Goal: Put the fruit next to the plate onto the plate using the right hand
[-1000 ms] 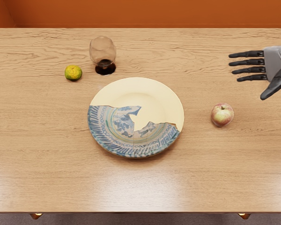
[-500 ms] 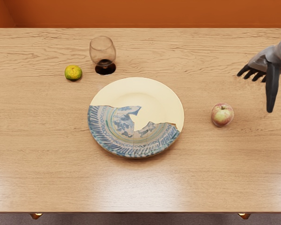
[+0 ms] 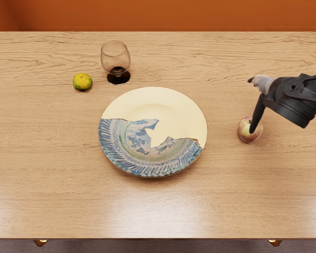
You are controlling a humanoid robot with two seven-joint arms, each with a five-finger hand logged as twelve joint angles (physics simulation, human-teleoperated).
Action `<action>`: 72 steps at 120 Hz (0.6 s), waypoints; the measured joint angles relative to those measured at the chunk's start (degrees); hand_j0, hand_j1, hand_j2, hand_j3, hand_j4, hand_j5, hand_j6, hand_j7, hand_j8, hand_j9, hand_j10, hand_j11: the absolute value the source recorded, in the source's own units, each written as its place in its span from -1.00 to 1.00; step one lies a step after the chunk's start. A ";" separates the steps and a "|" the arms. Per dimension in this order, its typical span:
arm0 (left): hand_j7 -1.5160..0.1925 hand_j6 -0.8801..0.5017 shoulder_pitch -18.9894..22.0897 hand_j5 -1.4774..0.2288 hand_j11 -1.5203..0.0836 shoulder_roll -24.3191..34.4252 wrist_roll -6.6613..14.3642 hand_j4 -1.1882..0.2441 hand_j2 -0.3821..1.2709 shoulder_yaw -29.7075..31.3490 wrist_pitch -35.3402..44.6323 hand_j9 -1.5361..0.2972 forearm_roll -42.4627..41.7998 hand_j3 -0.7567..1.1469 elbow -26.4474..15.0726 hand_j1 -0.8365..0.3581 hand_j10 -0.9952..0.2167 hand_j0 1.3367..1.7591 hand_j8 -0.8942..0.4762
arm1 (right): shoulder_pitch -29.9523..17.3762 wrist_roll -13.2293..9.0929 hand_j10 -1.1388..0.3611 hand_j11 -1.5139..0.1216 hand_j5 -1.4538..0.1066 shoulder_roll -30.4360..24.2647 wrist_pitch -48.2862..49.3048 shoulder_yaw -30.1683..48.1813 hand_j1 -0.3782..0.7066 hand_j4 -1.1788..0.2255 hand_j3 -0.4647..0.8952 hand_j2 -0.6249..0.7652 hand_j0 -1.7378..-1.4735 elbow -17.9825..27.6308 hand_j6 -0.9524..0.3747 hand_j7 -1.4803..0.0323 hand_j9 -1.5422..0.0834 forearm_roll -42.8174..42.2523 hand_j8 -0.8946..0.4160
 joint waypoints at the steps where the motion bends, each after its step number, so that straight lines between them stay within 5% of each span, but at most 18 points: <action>1: 0.76 0.26 0.00 0.72 0.88 0.00 0.00 0.65 -0.54 0.00 0.00 0.66 0.00 -0.20 0.00 0.97 0.63 0.52 0.29 | -0.32 0.00 0.48 0.81 0.82 0.02 -0.10 0.23 -0.89 0.64 -0.32 -0.11 -0.40 -0.03 0.39 0.91 0.86 -0.09 0.32; 25: 0.76 0.26 0.00 0.72 0.88 0.00 0.00 0.65 -0.54 0.00 0.00 0.66 0.00 -0.20 0.00 0.97 0.63 0.52 0.29 | -4.93 0.00 0.46 0.78 0.79 0.48 -1.27 2.50 -0.85 0.61 -0.32 -0.11 -0.40 -0.53 0.36 0.88 0.83 -1.03 0.29; 72: 0.76 0.26 0.00 0.72 0.88 0.00 0.00 0.65 -0.54 0.00 0.00 0.66 0.00 -0.20 0.00 0.97 0.63 0.52 0.29 | -6.59 0.00 0.32 0.61 0.61 3.04 -5.00 1.22 -0.62 0.46 -0.32 -0.14 -0.40 -0.75 0.21 0.70 0.66 -1.23 0.13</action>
